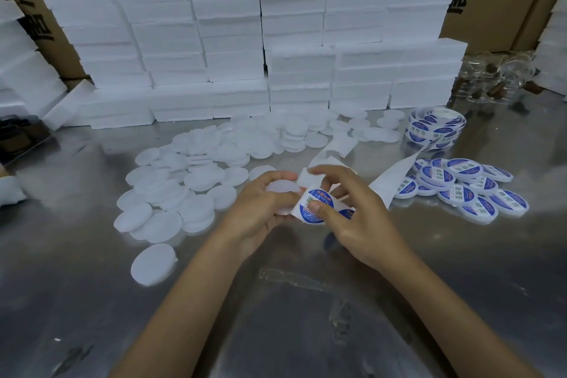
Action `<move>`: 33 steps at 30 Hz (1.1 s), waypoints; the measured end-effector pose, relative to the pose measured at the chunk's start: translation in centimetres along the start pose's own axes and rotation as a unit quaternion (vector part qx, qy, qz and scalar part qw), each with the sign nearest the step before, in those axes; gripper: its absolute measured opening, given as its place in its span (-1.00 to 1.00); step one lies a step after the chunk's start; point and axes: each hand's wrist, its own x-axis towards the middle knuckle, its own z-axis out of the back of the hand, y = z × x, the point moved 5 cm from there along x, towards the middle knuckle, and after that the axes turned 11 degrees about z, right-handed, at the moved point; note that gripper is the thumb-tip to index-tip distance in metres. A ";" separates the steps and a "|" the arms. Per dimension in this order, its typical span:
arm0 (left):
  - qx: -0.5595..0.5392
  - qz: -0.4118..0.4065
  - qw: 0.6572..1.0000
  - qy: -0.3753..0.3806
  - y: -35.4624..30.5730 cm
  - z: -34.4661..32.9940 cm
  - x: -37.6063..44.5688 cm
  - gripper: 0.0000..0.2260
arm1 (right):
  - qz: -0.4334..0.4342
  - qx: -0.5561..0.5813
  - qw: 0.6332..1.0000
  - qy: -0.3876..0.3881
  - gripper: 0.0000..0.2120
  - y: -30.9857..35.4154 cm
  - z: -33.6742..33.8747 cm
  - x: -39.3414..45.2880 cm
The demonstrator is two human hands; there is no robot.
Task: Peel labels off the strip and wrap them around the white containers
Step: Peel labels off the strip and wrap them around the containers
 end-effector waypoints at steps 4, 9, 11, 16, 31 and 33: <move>0.005 0.015 1.000 0.000 0.1 0.2 0.2 -0.69 | 0.033 -0.057 0.997 0.028 -0.81 0.3 -0.1 0.0; 0.021 0.010 1.000 -0.008 0.2 0.2 0.2 -0.69 | 0.070 -0.143 0.987 0.030 -0.86 0.6 -0.2 -0.1; 0.029 0.007 0.999 -0.020 0.1 0.3 0.1 -0.70 | 0.101 -0.160 0.982 0.021 -0.87 1.1 -0.2 -0.2; 0.075 -0.040 0.991 -0.103 -0.1 0.8 0.2 -0.71 | 0.124 -0.140 0.982 -0.007 -0.88 2.0 -0.5 0.0; -0.017 -0.234 0.964 -0.121 -4.3 1.3 -1.9 -0.71 | -0.045 0.229 0.960 -0.152 -0.75 1.5 1.8 1.0; -0.135 -0.198 0.971 -0.006 -4.5 -0.1 -2.3 -0.52 | -0.044 0.246 0.956 -0.153 -0.78 1.9 1.4 1.6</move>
